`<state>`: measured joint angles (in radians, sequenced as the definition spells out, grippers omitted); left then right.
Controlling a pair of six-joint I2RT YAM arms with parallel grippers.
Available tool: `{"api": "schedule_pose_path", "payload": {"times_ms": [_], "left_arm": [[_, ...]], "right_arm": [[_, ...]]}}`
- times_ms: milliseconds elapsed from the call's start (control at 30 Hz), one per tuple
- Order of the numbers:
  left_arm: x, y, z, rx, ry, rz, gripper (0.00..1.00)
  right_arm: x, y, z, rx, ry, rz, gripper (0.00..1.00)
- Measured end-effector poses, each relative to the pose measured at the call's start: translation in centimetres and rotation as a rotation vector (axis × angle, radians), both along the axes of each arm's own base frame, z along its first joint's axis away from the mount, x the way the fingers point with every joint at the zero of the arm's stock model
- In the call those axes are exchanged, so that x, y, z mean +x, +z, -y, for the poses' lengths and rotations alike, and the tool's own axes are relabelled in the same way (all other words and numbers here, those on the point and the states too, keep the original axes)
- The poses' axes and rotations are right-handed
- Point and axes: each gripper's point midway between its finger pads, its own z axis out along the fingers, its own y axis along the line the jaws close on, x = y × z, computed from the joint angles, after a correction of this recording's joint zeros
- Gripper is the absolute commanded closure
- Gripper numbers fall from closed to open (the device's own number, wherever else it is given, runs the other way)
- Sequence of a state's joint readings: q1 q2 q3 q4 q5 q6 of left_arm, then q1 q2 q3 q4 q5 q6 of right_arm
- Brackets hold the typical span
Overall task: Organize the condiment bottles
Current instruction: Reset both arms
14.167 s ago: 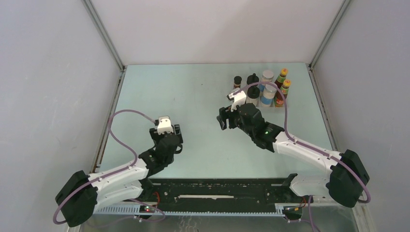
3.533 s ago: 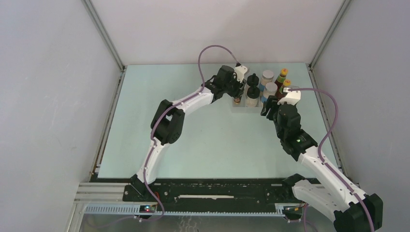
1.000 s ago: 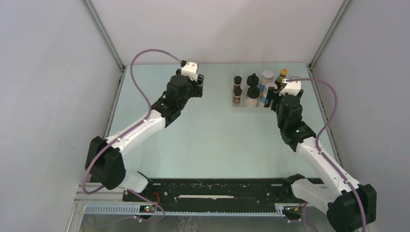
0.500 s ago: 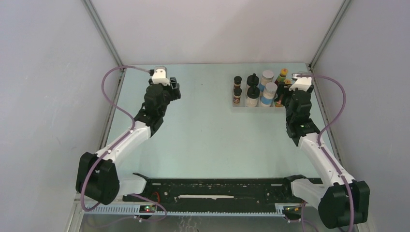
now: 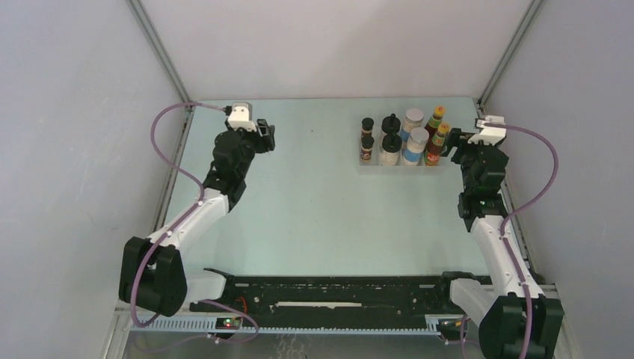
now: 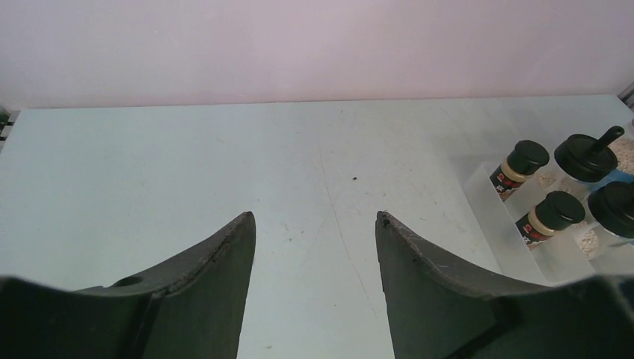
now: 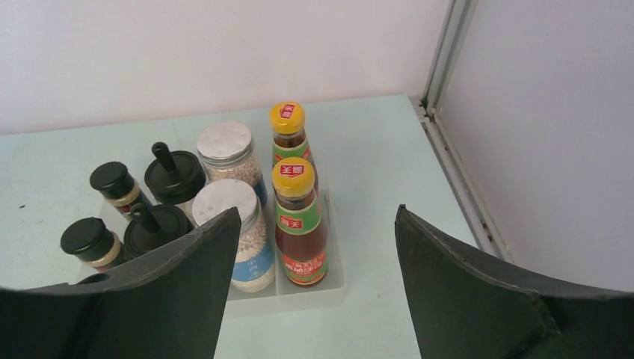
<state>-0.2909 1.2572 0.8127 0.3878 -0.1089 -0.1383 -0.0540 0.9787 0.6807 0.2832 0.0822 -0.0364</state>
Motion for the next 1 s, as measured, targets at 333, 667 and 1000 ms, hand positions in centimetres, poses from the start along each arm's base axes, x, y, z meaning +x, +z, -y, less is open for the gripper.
{"api": "schedule_pose_path", "payload": {"times_ms": [333, 667, 1000], "left_arm": [[0.3, 0.4, -0.9, 0.002, -0.005, 0.032, 0.35], [0.4, 0.7, -1.2, 0.001, -0.005, 0.045, 0.35], [0.5, 0.8, -1.2, 0.000, -0.010, 0.047, 0.35]], "right_arm": [[1.0, -1.8, -1.6, 0.026, 0.065, -0.045, 0.05], [1.8, -4.6, -2.4, 0.021, -0.029, -0.121, 0.01], [1.5, -5.1, -1.1, -0.008, -0.128, -0.152, 0.00]]}}
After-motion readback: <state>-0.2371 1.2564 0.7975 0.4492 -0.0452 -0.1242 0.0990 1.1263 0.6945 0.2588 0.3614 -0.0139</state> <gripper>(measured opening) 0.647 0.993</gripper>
